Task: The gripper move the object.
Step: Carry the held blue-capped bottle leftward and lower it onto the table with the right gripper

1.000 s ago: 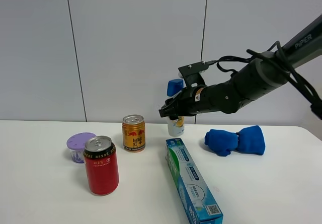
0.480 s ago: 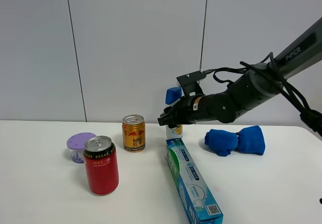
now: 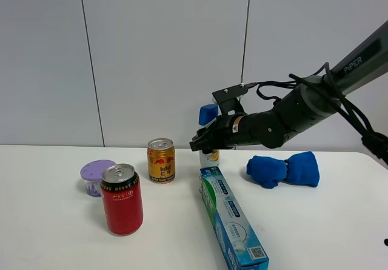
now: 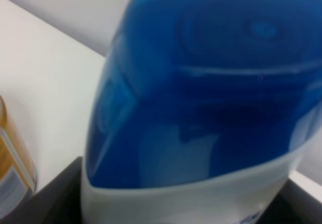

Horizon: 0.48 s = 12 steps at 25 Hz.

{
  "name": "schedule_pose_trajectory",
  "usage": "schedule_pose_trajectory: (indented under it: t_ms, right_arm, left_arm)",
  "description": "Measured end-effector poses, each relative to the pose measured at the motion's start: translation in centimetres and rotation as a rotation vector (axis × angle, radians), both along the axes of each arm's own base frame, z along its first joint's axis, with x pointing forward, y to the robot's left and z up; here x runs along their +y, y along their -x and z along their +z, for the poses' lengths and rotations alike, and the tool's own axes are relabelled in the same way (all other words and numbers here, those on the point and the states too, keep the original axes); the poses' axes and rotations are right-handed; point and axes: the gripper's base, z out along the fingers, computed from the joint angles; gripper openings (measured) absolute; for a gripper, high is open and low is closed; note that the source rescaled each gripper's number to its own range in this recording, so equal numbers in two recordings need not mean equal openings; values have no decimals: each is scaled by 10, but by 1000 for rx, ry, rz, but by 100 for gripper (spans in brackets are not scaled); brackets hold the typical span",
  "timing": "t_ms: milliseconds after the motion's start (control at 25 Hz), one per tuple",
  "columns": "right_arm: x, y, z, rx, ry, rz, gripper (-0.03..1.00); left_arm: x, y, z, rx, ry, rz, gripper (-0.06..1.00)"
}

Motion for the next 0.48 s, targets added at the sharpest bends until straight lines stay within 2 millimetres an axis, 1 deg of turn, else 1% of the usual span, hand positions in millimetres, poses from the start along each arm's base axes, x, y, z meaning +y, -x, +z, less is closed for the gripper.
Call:
schedule_pose_trajectory:
  t_ms: [120,160,200,280,320,480]
  right_arm:
    - [-1,0,-1,12,9,-3,1]
    - [-1,0,-1,13,9,-3,3]
    - [0,0,-1,11,8,-3,7]
    - [0,0,-1,6,5,-2,19]
    - [0,0,0,4,3,-1,22]
    - [0,0,0,4,3,-1,27]
  left_arm:
    - [0,0,0,0,0,0,100]
    - [0,0,0,0,0,0,100]
    - [0,0,0,0,0,0,100]
    - [0,0,0,0,0,0,100]
    - [0,0,0,0,0,0,100]
    - [0,0,0,0,0,0,100]
